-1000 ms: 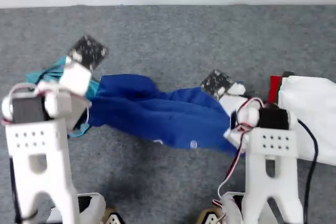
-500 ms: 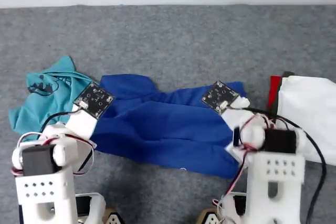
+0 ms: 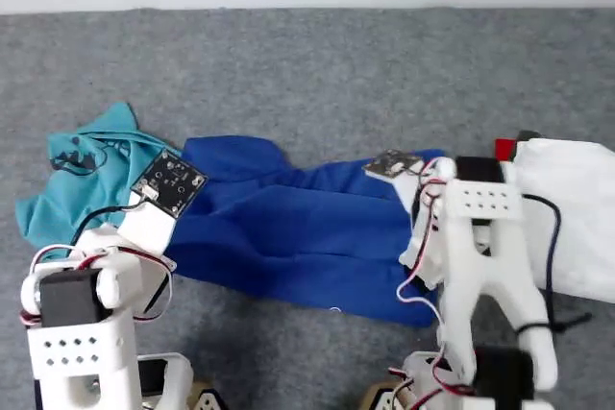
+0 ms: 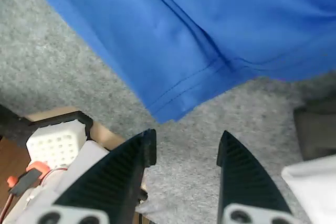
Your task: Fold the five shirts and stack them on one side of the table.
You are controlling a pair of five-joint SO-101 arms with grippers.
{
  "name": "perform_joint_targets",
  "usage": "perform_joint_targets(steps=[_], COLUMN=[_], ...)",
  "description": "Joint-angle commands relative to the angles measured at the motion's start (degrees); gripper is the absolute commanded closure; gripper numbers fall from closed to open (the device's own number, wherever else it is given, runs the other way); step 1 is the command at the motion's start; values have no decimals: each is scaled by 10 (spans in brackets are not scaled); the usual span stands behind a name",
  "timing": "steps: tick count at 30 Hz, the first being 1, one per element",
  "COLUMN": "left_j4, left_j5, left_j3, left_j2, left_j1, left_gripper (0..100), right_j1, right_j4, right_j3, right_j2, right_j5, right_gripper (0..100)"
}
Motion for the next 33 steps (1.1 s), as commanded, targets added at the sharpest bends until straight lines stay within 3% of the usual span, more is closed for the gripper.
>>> perform_joint_targets(steps=[1,19,25,31,33], left_j4=[-11,-11,-14,-14,-14], left_j5=[13,29,29,29,29], left_j3=[-1,-1,11,10,10], left_j2=[-7,-7,-8,-8,-8], left_j1=[-4,-2,-1,-1,-1], left_gripper=[986,986,986,986,986], right_j1=[-9,-18,-17,-20,-17], right_j4=[-4,-153,-182,-181,-176], right_j3=[-28,-25,-25,-30,-30], right_j2=[24,176,225,222,206], right_j5=[-5,-6,-43,-40,-40], right_gripper=[803,804,805,987,983])
